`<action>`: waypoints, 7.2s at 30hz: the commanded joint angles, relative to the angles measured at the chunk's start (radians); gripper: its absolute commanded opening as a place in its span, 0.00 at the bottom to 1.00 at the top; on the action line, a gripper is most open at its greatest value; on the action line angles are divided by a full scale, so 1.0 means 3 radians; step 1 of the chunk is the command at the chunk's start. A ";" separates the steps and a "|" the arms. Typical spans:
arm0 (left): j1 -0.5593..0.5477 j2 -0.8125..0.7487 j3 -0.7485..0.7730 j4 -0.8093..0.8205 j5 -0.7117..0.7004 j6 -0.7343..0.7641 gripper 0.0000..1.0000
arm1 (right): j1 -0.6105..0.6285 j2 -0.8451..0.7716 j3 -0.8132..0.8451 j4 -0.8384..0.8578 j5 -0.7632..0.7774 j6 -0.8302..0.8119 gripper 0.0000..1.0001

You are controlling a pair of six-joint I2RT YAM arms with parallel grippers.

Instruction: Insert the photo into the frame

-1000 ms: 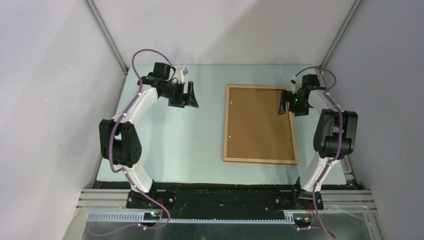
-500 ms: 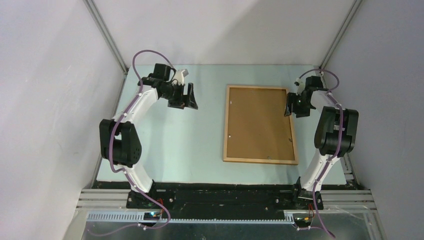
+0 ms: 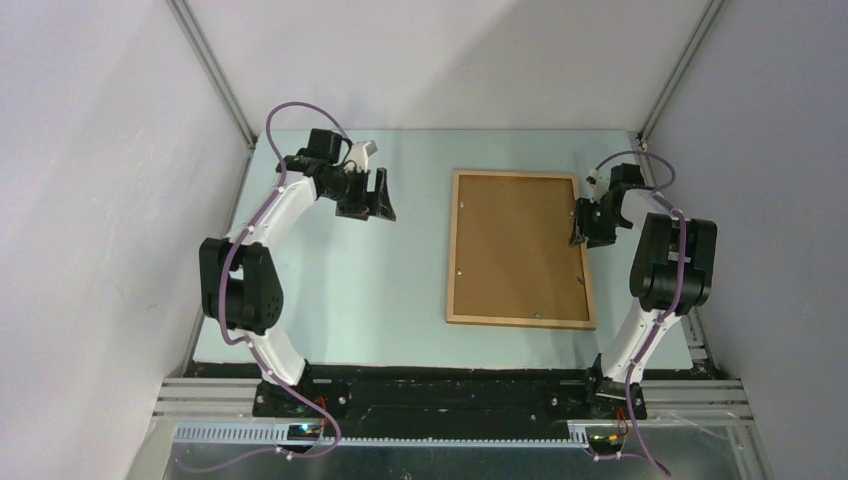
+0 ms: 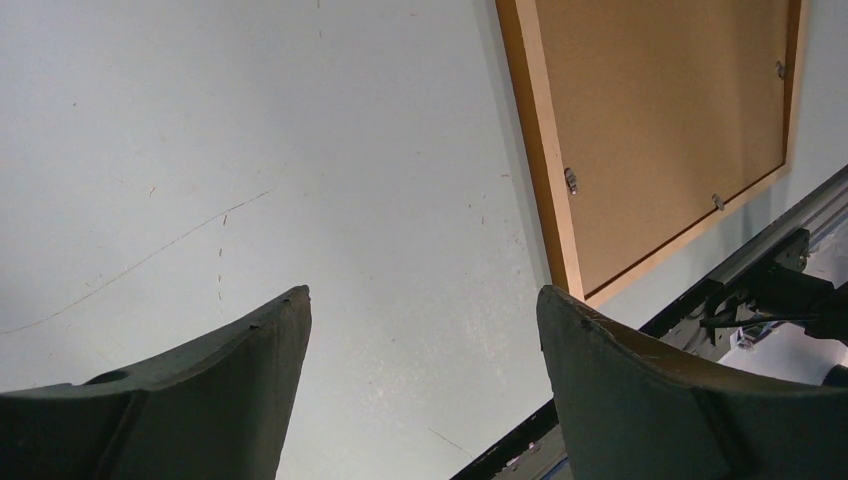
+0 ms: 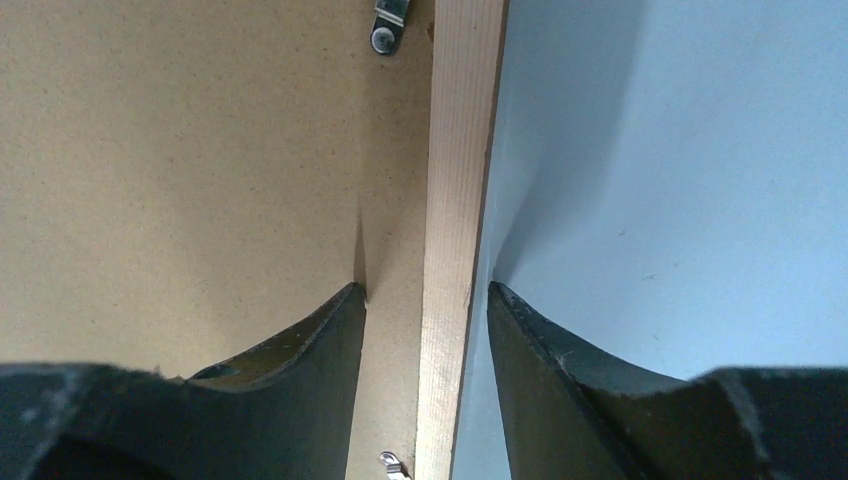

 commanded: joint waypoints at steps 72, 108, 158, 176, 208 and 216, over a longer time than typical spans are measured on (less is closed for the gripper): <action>-0.0307 0.0725 -0.0441 0.0576 -0.0320 -0.0059 0.48 | 0.1727 -0.1813 -0.1014 0.0020 -0.0649 -0.0496 0.67; -0.0325 0.0814 -0.0394 0.0596 -0.0262 -0.0073 0.15 | 0.3562 -0.1602 -0.1437 0.0226 0.0375 -0.0873 0.61; -0.0325 0.0787 -0.0389 0.0594 -0.0318 0.0001 0.10 | 0.3687 -0.1706 -0.1511 0.0173 0.0631 -0.1097 0.53; -0.0326 0.0796 -0.0385 0.0597 -0.0336 0.0011 0.10 | 0.3701 -0.1718 -0.1532 0.0156 0.0347 -0.0985 0.58; -0.0325 0.0795 -0.0394 0.0597 -0.0302 0.0021 0.10 | 0.3740 -0.1558 -0.1543 0.0257 0.0604 -0.1085 0.38; -0.0320 0.0797 -0.0394 0.0593 -0.0308 0.0026 0.10 | 0.3747 -0.1597 -0.1596 0.0228 0.0619 -0.1158 0.36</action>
